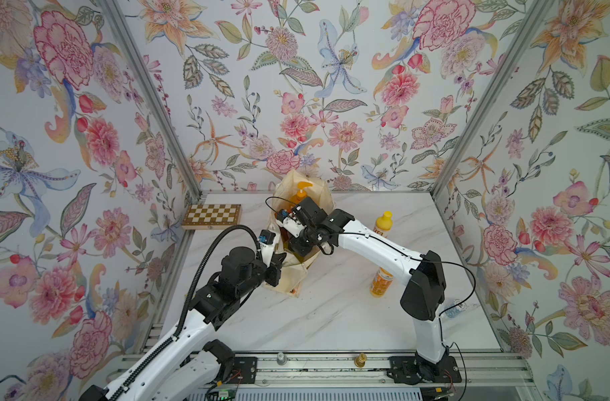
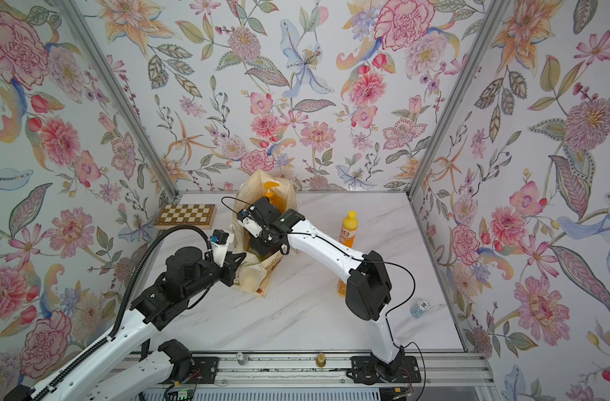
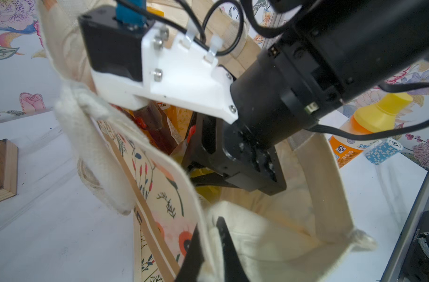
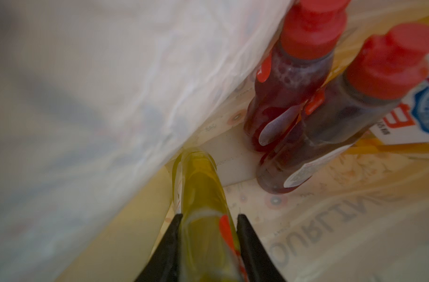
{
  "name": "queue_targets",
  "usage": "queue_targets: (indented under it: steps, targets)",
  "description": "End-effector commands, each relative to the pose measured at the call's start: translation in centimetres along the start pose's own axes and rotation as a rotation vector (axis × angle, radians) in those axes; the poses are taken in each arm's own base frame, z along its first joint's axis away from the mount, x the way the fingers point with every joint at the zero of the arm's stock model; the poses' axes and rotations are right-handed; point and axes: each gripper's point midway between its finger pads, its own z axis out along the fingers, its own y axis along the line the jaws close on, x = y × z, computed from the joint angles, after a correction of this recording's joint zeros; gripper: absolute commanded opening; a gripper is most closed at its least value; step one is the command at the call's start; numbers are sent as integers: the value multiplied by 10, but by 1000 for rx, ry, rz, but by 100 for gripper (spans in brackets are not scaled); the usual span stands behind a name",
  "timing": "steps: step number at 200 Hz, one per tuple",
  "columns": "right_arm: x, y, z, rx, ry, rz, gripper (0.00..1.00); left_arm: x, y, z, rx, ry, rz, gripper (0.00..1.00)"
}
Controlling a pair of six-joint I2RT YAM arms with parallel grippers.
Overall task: Pack dish soap into the shopping bag
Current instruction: Place the bottle of dish soap in the shopping bag.
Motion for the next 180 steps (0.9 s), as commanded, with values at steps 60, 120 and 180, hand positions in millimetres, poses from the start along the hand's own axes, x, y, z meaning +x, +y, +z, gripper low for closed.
queue_targets:
  steps: [60, 120, 180]
  targets:
    - [-18, -16, 16, 118, -11, -16, 0, -45, -16, -20, 45, -137, 48, 0]
    - [-8, -24, 41, 160, 43, 4, 11, -45, -17, -20, 48, -137, 50, 0]
    - [-28, -12, 14, 99, -32, 22, 45, -37, -13, -20, 27, -124, 41, 0]
